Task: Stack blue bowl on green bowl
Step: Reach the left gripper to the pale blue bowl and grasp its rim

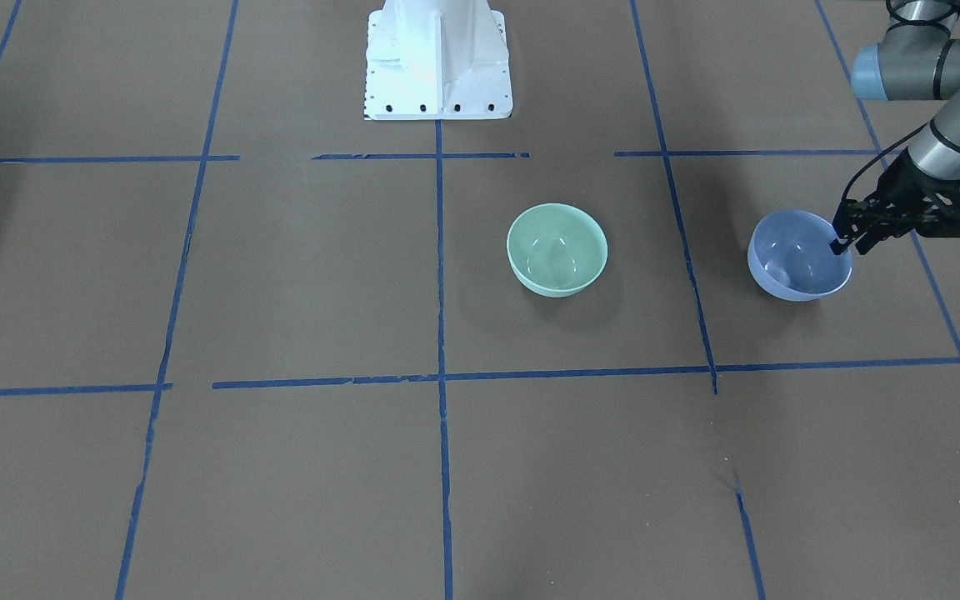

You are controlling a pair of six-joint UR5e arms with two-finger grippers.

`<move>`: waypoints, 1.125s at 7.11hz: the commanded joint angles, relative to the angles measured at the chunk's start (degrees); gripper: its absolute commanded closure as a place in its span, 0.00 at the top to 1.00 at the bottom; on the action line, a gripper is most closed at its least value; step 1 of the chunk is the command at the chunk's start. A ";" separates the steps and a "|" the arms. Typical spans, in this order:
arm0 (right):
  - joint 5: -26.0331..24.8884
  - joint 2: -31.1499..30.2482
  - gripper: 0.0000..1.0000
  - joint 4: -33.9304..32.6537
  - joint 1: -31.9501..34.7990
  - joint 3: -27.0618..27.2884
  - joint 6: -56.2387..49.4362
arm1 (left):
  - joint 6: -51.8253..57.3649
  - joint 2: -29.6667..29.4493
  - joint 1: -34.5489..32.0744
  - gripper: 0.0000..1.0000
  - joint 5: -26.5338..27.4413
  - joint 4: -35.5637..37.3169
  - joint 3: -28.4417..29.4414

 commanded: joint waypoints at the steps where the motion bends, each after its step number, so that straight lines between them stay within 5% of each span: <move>1: 0.00 -0.03 1.00 0.00 -0.04 0.00 -0.07 | 0.06 0.08 -0.01 0.00 -1.47 1.17 -0.57; 2: 0.00 -0.03 1.00 0.00 -0.04 0.00 0.02 | -0.03 -0.53 -0.01 0.00 -6.00 5.96 -2.58; 4: 0.00 -0.03 1.00 0.00 -0.04 0.00 0.02 | -0.73 -0.62 -0.45 0.00 -6.22 14.23 -11.96; 7: 0.00 -0.03 1.00 0.00 -0.04 0.00 0.02 | -14.46 -17.17 1.47 0.00 -5.09 35.40 -18.07; 8: 0.00 -0.03 1.00 0.00 -0.04 0.00 -0.07 | -21.32 -20.89 6.36 0.00 -3.17 36.32 -18.07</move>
